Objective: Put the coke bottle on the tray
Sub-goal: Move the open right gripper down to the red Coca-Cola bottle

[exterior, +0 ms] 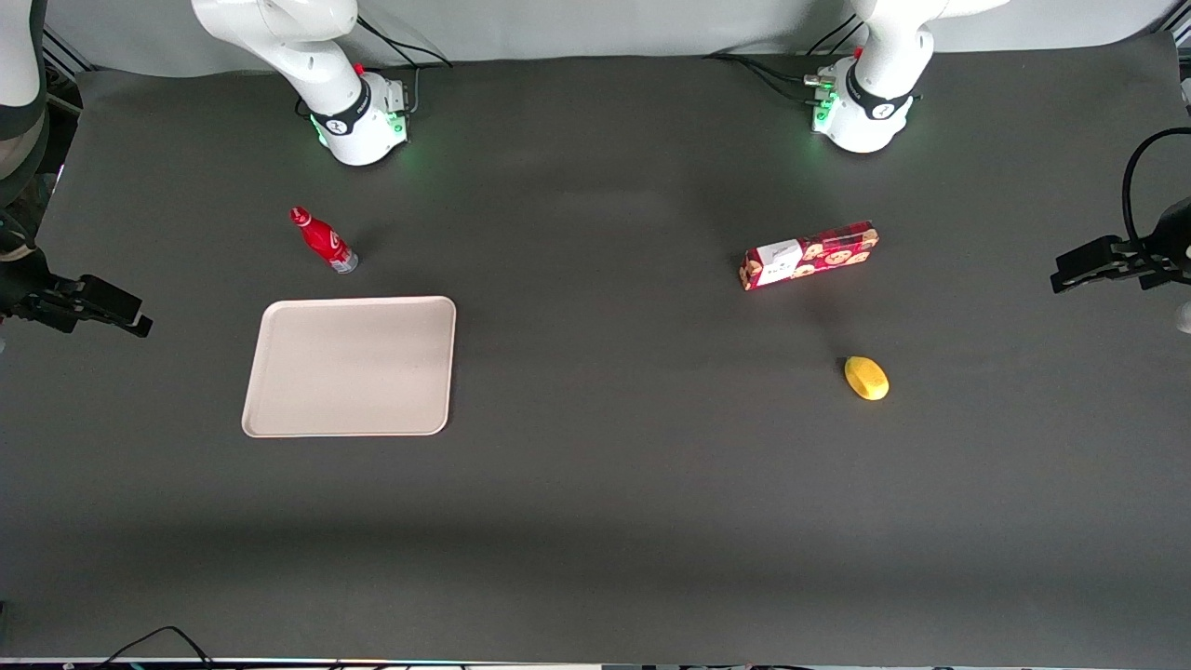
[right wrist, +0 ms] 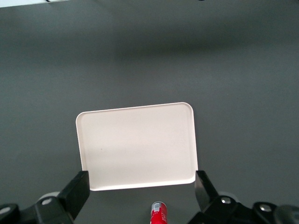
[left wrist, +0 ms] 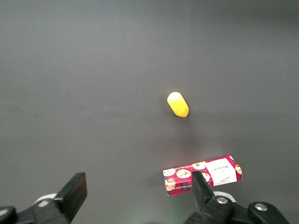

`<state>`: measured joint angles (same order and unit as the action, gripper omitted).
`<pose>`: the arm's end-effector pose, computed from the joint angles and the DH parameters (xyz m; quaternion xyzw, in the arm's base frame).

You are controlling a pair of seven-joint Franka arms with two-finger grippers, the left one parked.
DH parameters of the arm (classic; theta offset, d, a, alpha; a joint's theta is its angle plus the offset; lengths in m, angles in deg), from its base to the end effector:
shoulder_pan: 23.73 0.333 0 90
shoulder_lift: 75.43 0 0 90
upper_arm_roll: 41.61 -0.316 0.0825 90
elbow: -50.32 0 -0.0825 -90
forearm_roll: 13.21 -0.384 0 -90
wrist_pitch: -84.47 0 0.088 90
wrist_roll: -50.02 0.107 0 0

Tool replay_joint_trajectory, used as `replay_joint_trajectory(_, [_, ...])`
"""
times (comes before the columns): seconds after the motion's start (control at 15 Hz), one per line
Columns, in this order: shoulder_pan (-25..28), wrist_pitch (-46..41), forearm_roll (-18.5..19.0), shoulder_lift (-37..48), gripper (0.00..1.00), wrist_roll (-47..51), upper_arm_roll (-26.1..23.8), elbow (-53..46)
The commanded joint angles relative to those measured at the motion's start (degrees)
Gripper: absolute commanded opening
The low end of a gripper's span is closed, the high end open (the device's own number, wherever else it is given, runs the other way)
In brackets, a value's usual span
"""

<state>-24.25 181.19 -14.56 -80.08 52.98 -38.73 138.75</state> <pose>0.5895 -0.0316 0.6019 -0.9979 0.0563 -0.0318 0.0096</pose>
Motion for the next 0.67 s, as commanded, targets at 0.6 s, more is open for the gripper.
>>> replay_joint_trajectory(0.6, [0.1,1.7,-0.1,14.4,1.0,-0.5,-1.6,22.3])
